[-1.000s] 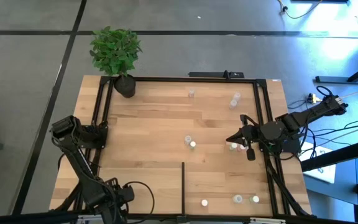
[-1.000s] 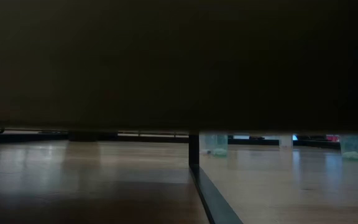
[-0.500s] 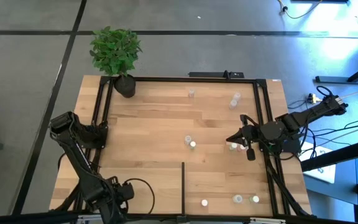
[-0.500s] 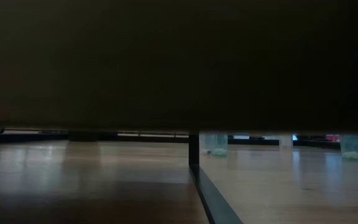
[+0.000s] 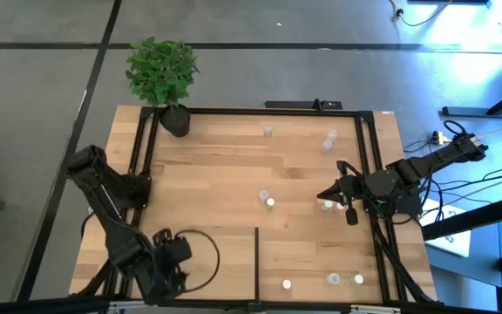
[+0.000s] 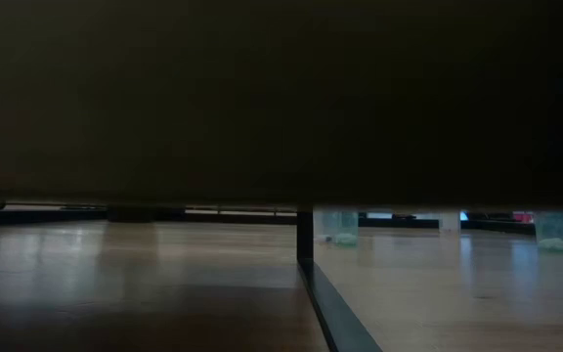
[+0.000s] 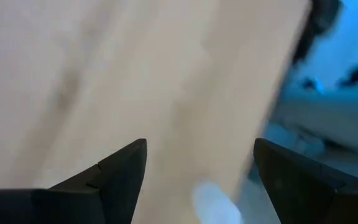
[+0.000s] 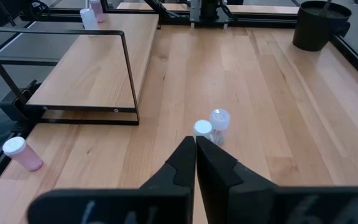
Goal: Pick and place medicine bottles onto shelf by color
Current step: Put the top left green pill bottle on the shelf
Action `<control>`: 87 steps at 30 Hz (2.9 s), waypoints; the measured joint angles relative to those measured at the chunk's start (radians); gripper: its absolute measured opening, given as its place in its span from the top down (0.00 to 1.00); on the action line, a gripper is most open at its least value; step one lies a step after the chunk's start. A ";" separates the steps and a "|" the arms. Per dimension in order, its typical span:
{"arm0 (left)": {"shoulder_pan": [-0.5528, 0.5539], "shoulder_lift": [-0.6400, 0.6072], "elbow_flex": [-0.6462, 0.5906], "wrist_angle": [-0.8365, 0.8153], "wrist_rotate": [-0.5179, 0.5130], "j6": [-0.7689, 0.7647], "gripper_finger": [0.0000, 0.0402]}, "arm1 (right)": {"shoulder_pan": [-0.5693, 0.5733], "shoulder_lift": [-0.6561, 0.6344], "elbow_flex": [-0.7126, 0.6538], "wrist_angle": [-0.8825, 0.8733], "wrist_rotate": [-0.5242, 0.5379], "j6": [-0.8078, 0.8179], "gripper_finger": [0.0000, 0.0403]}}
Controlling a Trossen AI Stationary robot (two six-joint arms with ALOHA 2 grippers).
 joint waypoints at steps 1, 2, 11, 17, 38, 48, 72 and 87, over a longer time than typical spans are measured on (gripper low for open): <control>0.010 -0.005 0.000 -0.020 -0.035 0.013 0.28 | 0.000 0.000 0.000 0.000 0.000 0.000 0.96; 0.021 -0.010 0.000 -0.034 -0.071 0.030 0.28 | 0.000 0.000 0.000 0.000 0.000 0.000 0.96; 0.199 -0.023 0.000 -0.077 -0.262 0.189 0.28 | 0.000 0.000 0.000 0.000 0.000 0.000 0.96; 0.368 -0.023 0.000 -0.077 -0.298 0.305 0.28 | 0.000 0.000 0.000 0.000 0.000 0.000 0.96; 0.581 -0.052 0.000 -0.209 -0.257 0.482 0.28 | 0.000 0.000 0.000 0.003 0.000 0.000 0.96; 0.439 -0.169 0.001 -0.284 -0.409 0.372 0.28 | 0.000 0.001 0.000 0.012 -0.001 0.044 0.96; 0.425 -0.173 0.001 -0.283 -0.452 0.286 0.28 | 0.000 0.019 0.000 0.050 0.001 0.083 0.96; 0.426 -0.173 0.001 -0.283 -0.451 0.239 0.28 | 0.000 0.102 0.000 0.081 0.097 0.075 0.58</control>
